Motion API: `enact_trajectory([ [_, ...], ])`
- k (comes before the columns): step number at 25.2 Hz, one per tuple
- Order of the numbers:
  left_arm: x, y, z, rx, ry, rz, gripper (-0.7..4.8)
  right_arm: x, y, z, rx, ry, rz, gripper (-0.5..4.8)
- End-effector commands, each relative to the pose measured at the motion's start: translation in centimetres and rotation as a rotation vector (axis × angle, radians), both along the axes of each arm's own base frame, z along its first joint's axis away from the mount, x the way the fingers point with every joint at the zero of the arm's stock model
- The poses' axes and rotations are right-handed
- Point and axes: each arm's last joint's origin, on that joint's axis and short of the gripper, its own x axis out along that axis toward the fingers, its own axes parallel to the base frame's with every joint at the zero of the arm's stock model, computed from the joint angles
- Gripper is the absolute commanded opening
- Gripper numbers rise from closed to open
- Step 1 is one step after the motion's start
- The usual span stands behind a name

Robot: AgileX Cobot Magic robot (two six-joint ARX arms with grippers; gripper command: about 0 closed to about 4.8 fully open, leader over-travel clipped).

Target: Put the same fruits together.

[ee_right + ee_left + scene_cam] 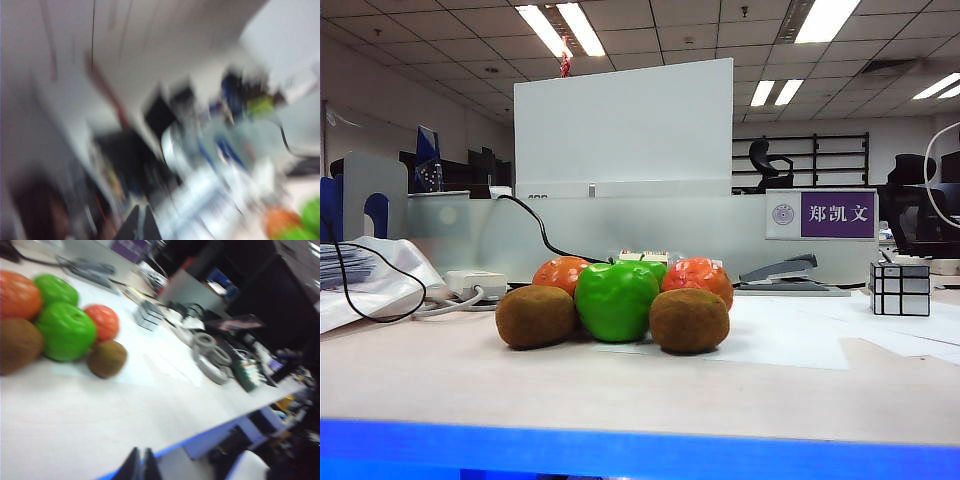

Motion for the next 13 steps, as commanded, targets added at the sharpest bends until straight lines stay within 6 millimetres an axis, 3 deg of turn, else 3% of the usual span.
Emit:
enact_trajectory([
  [1, -0.3, 0.0, 1.2, -0.020, -0.021, -0.026, -0.05, -0.3, -0.3, 1.6, 0.113, -0.003, -0.044, -0.06],
  [5, -0.6, 0.0, 2.8, -0.008, -0.094, 0.000, -0.05, -0.6, -0.4, 2.8, 0.128, -0.026, -0.043, -0.05],
  [7, -0.7, 0.0, 3.1, -0.010, -0.096, 0.002, -0.05, -0.6, -0.2, 3.4, -0.049, -0.077, -0.054, -0.06],
  [9, -0.8, 0.1, 3.7, -0.011, -0.115, 0.011, -0.05, 0.2, 0.1, 4.6, -0.242, -0.020, -0.096, -0.06],
  [11, -0.9, 0.2, 4.6, -0.011, -0.171, 0.046, -0.05, 1.6, 0.6, 6.6, -0.429, -0.043, -0.120, -0.06],
  [13, -0.6, 0.1, 4.9, 0.007, -0.170, 0.045, -0.05, 4.2, 1.3, 7.8, -0.547, -0.034, -0.135, -0.06],
])
